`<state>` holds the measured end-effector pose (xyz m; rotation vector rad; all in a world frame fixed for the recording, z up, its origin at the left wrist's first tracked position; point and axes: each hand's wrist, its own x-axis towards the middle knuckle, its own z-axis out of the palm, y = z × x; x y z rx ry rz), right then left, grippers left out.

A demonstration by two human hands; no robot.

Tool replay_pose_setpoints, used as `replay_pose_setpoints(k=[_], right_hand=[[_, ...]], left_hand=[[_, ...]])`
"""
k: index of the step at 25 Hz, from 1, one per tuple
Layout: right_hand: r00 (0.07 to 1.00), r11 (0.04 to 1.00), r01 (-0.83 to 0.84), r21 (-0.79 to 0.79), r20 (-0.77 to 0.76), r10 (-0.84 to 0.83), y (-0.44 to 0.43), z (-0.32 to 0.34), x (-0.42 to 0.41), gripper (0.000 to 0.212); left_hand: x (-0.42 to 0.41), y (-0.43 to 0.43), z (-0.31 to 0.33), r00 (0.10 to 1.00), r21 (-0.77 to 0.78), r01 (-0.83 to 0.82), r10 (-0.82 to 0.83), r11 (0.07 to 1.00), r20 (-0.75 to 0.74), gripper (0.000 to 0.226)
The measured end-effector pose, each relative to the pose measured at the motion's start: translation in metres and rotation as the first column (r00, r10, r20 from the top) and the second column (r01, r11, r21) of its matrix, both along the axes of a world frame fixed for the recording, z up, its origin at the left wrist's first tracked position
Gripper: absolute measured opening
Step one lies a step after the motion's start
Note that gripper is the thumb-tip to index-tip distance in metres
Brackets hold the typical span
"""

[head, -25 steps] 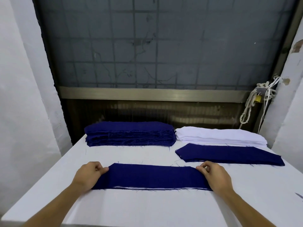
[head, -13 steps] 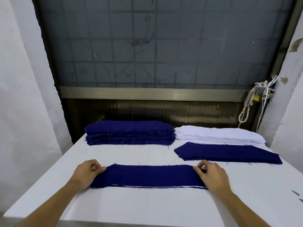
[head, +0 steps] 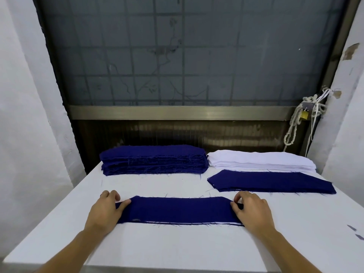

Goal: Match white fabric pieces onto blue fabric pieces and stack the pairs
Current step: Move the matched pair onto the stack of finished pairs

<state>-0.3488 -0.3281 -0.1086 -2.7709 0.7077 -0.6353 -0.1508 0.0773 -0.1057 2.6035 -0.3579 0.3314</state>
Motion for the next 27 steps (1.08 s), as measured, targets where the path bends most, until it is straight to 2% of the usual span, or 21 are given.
replay_pose_setpoints(k=[4,8,12,15,17,21,24,27], right_hand=[[0.999,0.996,0.007,-0.085,-0.042,-0.01,0.003,-0.002,0.0,0.021],[0.996,0.995,0.038,-0.093,-0.082,-0.046,0.006,-0.003,-0.002,0.031],[0.989,0.998,0.004,-0.068,-0.149,-0.014,0.008,0.001,-0.003,0.021],[0.991,0.992,-0.1,0.073,-0.08,0.106,0.009,0.006,-0.008,0.005],[0.99,0.975,-0.126,0.181,-0.037,0.135,0.01,0.009,-0.013,0.012],[0.985,0.948,-0.17,0.27,0.027,0.169,0.009,0.011,-0.015,0.027],[0.983,0.924,-0.158,0.348,0.146,0.113,-0.002,0.012,-0.014,0.036],[0.975,0.92,-0.096,0.381,0.222,0.01,-0.031,0.018,-0.014,0.038]], left_hand=[[-0.01,-0.009,-0.01,0.995,0.067,-0.045,0.039,0.997,0.088,0.034],[-0.011,-0.005,-0.012,0.989,0.128,-0.096,0.08,0.987,0.123,0.036],[-0.005,-0.001,-0.014,0.995,0.072,-0.002,-0.006,0.997,0.101,0.029],[-0.006,0.001,-0.011,0.997,0.017,0.034,-0.035,0.999,0.066,0.03],[-0.008,0.0,-0.008,0.998,-0.018,0.031,-0.031,0.999,0.046,0.031],[-0.011,0.002,-0.007,1.0,-0.06,0.022,-0.023,0.998,-0.02,0.031],[-0.008,-0.007,0.005,0.989,-0.206,0.064,-0.089,0.976,-0.115,0.031],[-0.005,-0.043,0.029,0.98,-0.305,0.137,-0.174,0.942,-0.099,0.028]])
